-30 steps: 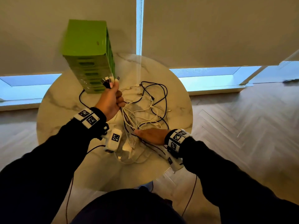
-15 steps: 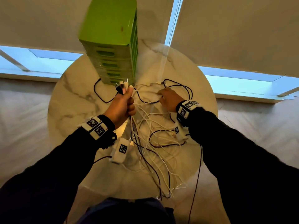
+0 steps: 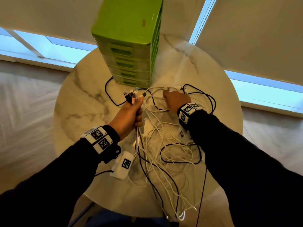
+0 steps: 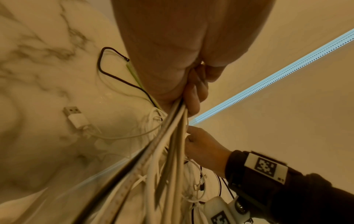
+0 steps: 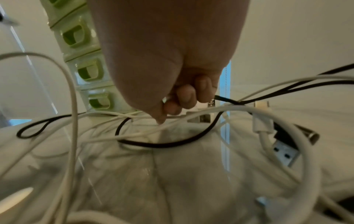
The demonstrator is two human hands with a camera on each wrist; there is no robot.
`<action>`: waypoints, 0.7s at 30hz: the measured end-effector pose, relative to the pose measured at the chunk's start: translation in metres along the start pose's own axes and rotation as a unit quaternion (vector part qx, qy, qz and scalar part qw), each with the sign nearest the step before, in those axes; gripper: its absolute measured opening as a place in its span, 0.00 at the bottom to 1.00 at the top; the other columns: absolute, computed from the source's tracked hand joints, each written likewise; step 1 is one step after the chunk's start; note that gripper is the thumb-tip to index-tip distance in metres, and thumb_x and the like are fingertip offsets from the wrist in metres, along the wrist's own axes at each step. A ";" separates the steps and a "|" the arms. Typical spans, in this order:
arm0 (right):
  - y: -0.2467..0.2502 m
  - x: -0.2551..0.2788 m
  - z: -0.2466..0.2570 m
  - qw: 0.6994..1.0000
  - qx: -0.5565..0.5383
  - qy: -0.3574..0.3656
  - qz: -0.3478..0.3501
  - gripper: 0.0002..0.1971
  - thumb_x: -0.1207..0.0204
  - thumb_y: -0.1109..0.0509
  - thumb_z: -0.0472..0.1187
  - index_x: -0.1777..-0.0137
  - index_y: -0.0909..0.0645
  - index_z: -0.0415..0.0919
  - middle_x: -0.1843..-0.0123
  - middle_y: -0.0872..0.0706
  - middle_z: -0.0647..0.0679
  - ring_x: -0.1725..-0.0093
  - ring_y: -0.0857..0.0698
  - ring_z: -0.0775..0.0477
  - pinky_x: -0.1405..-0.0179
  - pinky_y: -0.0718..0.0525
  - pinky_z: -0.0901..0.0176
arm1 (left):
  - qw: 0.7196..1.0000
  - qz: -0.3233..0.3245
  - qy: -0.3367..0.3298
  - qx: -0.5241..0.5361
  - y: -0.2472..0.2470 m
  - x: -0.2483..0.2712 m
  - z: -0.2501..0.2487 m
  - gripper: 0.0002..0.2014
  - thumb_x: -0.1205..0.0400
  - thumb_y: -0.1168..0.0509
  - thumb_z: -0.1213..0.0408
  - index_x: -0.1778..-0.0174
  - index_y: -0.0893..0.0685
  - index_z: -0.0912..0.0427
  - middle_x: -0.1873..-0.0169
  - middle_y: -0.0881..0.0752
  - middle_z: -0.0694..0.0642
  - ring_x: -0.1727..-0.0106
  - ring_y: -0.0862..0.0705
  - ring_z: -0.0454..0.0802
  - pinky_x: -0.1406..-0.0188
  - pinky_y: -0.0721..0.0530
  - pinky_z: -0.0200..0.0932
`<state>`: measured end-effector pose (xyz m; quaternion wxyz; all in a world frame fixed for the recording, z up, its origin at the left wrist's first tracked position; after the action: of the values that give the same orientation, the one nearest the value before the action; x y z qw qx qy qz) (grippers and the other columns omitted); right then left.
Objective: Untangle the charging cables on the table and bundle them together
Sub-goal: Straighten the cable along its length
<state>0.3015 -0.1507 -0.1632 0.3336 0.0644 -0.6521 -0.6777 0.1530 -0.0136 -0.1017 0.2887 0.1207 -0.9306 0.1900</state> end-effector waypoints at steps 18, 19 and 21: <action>0.121 0.113 0.048 0.798 -0.573 -0.005 -0.189 0.07 0.16 0.37 0.30 0.46 0.32 0.39 0.55 0.09 0.37 0.69 0.14 0.45 0.73 0.18 0.61 | 0.981 -0.018 0.009 0.193 0.003 0.020 0.011 0.14 0.09 0.46 0.58 0.61 0.28 0.53 0.75 0.33 0.46 0.75 0.36 0.43 0.72 0.36 0.39; 0.114 0.124 0.065 0.813 -0.557 0.014 -0.170 0.04 0.15 0.36 0.32 0.46 0.29 0.38 0.56 0.09 0.40 0.69 0.15 0.47 0.72 0.20 0.62 | 0.980 -0.008 0.000 0.198 0.002 0.025 0.008 0.13 0.09 0.47 0.58 0.61 0.28 0.53 0.74 0.33 0.47 0.74 0.36 0.44 0.71 0.36 0.39; 0.099 0.141 0.090 0.834 -0.529 0.033 -0.154 0.01 0.14 0.37 0.34 0.45 0.26 0.39 0.58 0.10 0.44 0.69 0.16 0.50 0.70 0.21 0.64 | 0.979 0.016 -0.015 0.201 -0.003 0.036 0.005 0.13 0.11 0.47 0.57 0.60 0.26 0.54 0.72 0.32 0.48 0.72 0.35 0.45 0.69 0.35 0.41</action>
<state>0.1829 -0.1434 -0.0103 0.2291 0.0004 -0.1638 -0.9595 0.1227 -0.0220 -0.0834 0.2412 0.1639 -0.8796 0.3759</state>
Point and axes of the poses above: each hand's wrist, its own x-axis away from the middle knuckle, its own y-axis out of the back of the hand, z = x × y, the point moved 6 cm from there along -x, towards the middle knuckle
